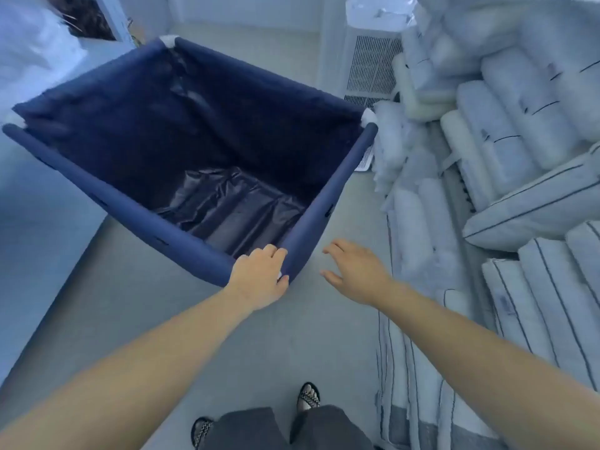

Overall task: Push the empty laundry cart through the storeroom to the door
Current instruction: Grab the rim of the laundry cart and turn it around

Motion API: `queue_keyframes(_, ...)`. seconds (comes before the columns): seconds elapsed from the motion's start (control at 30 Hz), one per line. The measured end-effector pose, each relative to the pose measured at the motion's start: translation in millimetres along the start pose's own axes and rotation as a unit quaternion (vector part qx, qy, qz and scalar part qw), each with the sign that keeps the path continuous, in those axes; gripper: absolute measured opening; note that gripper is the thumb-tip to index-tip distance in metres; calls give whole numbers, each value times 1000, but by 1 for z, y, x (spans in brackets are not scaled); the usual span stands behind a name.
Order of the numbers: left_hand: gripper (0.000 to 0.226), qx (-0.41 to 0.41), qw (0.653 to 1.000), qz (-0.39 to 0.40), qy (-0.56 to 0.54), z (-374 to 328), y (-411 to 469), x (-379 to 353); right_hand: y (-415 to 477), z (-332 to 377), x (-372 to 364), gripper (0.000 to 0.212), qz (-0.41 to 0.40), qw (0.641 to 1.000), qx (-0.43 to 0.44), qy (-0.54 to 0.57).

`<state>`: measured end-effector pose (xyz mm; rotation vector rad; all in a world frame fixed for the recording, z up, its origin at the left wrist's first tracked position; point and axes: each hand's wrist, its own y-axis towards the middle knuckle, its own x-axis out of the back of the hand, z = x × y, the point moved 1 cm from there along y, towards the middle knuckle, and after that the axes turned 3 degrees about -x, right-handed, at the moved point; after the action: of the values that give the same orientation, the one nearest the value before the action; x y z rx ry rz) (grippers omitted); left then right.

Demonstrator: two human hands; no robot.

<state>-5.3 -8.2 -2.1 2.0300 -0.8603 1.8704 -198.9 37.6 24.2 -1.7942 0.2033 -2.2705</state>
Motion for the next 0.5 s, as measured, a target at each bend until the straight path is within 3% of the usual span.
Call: queue_keyframes(0.5, 50, 107, 994, 18, 19, -10, 19, -22, 30, -41, -14, 45, 22, 999, 20, 16)
